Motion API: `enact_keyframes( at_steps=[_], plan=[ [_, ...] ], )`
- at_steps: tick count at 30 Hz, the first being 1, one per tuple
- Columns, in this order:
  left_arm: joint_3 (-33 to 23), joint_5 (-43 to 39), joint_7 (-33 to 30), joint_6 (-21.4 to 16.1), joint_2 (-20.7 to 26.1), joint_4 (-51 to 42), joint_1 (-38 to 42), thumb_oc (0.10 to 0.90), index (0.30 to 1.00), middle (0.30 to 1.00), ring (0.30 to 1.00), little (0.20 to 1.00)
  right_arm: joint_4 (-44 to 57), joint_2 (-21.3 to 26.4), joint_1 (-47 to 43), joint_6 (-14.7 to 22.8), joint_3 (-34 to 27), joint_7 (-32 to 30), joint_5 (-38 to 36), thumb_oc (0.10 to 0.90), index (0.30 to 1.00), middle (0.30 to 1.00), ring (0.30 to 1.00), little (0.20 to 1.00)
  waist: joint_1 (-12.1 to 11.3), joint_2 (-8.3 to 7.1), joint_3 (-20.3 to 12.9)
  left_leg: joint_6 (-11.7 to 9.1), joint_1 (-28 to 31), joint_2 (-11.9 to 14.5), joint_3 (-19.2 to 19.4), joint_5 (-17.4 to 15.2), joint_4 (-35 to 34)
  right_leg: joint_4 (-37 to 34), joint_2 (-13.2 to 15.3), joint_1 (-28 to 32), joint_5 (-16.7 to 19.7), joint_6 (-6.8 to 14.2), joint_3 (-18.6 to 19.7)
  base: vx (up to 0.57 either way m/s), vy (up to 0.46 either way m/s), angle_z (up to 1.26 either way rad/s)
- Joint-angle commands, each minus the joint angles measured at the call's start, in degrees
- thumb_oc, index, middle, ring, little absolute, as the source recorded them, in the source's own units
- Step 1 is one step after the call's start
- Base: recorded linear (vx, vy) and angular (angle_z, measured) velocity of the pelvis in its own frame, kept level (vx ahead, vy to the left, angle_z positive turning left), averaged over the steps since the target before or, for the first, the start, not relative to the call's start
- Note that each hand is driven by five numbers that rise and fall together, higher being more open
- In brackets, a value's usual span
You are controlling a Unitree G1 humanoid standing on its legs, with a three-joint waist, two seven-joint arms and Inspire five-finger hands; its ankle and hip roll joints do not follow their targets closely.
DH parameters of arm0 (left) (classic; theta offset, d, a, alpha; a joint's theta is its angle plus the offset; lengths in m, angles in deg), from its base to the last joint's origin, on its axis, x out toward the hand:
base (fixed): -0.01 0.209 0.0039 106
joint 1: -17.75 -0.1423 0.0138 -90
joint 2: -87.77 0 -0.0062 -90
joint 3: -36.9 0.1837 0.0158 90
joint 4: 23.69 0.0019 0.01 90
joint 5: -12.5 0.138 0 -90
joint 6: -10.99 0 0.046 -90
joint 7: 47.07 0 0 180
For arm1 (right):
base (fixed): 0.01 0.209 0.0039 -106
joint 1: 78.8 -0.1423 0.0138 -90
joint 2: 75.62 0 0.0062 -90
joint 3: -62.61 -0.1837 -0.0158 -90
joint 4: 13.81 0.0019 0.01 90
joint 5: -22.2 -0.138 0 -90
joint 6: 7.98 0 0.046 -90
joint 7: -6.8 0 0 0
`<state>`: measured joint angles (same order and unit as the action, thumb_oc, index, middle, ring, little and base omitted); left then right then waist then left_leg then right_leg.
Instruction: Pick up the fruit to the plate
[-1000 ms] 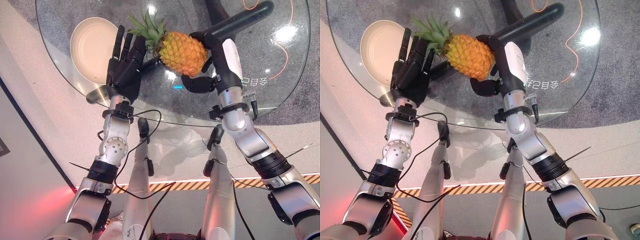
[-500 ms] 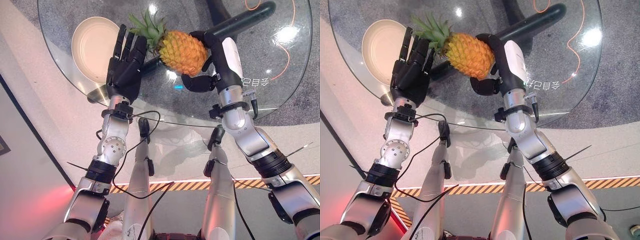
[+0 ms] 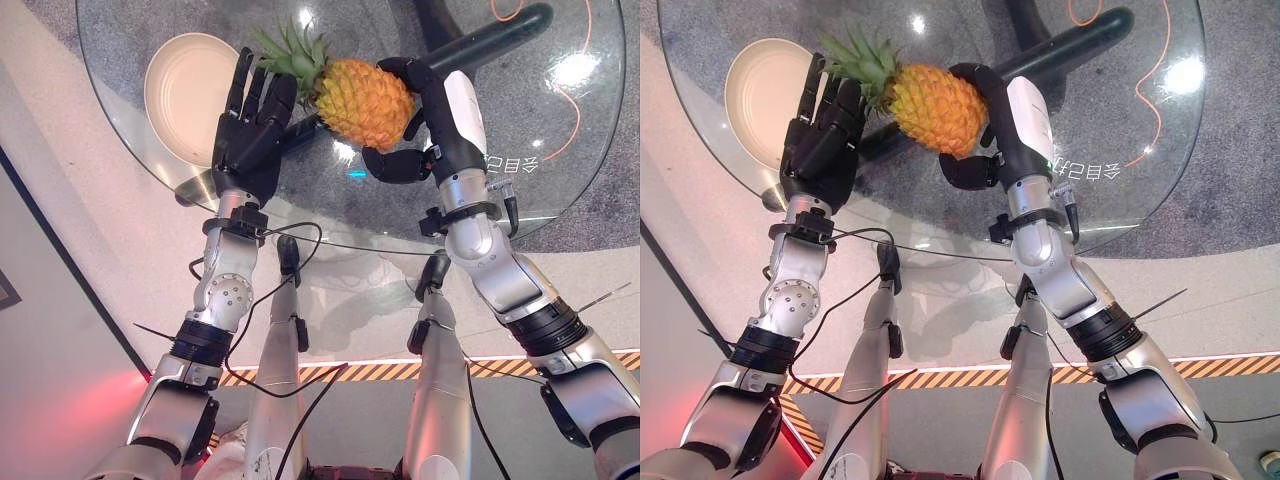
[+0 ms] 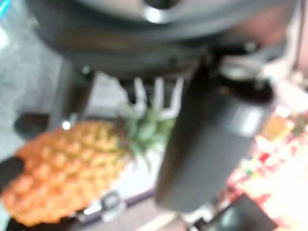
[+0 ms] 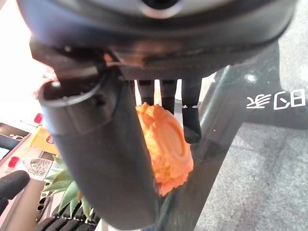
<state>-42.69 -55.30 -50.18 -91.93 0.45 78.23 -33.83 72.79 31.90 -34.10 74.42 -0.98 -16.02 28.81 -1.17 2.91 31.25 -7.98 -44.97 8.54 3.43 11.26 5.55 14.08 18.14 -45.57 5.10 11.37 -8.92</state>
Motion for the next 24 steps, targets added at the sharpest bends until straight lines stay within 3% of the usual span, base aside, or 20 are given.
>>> enact_keyframes(
  at_steps=[1,24],
  plan=[
    [3.4,4.4,1.8,-2.1,0.5,-9.4,5.6,0.800,0.900,0.900,0.900,0.900,13.8,-0.9,-8.4,7.6,-0.3,-2.4,0.1,0.100,0.300,0.300,0.300,0.200,-0.2,-0.27,-1.5,-0.1,1.9,0.8,-0.9,-2.0,0.7,-3.5,1.3,1.3,4.4,2.0,-2.2,0.00,0.000,0.00],
    [2.2,6.3,-6.3,-4.5,-1.1,-10.3,4.9,0.800,0.900,0.900,0.900,0.900,17.2,-2.5,-9.2,7.6,0.5,-0.6,0.1,0.100,0.300,0.300,0.300,0.200,-0.6,-0.42,-1.5,-0.1,1.7,0.9,-0.9,-1.8,0.6,-3.5,1.2,1.5,4.1,1.8,-2.4,0.00,0.000,0.00]
  ],
)
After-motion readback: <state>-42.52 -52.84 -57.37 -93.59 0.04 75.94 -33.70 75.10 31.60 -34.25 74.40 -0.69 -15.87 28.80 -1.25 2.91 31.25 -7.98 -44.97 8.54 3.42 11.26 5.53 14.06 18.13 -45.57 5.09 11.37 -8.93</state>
